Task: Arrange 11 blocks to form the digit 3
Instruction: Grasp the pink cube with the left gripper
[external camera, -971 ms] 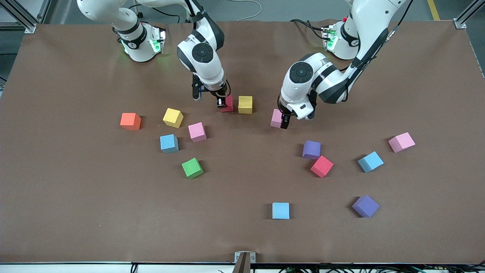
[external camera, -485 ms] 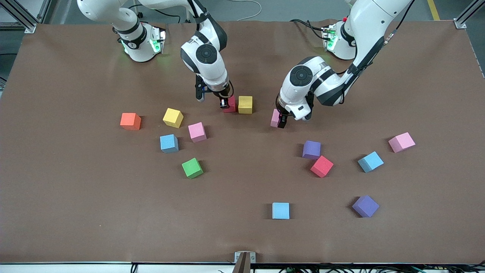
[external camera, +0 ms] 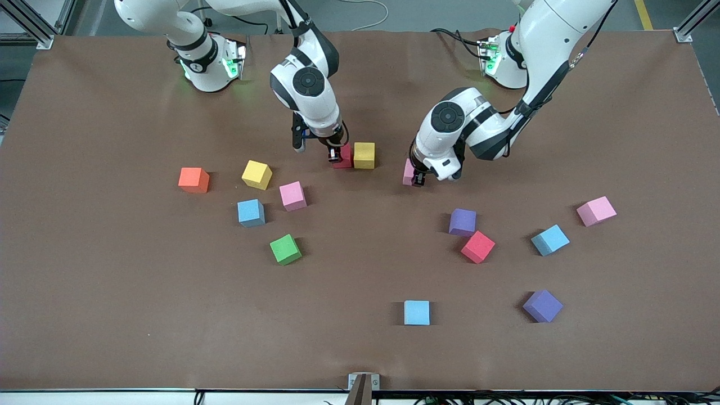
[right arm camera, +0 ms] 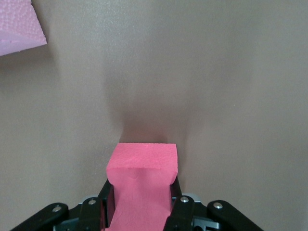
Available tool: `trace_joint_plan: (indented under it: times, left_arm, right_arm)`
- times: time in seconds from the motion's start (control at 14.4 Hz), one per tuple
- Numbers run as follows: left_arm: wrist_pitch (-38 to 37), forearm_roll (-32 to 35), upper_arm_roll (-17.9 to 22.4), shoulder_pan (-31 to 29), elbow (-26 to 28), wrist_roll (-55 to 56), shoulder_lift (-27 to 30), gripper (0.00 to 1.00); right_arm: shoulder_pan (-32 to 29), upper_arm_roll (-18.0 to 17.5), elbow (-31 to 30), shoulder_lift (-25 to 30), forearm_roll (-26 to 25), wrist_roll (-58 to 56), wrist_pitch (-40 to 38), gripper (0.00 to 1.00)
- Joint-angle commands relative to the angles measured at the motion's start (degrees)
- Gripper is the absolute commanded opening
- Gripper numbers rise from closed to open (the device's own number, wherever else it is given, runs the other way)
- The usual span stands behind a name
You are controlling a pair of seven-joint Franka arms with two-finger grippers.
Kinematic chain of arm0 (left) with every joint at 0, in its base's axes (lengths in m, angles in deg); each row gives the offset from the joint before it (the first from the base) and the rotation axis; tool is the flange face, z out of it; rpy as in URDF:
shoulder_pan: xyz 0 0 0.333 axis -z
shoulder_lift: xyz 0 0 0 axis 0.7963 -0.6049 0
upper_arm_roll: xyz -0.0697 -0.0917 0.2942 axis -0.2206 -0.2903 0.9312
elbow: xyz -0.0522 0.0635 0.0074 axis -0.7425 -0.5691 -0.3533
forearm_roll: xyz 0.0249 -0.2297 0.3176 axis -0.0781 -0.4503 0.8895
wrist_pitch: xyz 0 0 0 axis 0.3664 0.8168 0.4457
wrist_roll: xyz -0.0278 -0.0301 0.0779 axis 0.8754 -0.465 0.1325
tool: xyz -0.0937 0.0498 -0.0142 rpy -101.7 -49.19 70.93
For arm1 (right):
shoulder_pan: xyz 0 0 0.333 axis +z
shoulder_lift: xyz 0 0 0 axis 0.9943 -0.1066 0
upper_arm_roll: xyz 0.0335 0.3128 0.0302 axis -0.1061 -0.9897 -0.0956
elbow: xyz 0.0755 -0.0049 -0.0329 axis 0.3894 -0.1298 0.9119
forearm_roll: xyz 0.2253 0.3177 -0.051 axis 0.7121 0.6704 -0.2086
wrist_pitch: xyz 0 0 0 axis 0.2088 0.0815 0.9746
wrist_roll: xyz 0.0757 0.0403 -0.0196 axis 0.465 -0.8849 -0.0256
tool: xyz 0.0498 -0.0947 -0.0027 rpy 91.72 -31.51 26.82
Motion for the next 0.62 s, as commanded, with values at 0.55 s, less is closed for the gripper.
trace_joint_plan:
  times: [0.55]
  left_arm:
    - [0.3,1.0,-3.9,0.2,0.0,20.2,2.1,0.13]
  right_arm:
    - [1.4,0.4,1.3,-1.8,1.3,0.9,0.4,0.02]
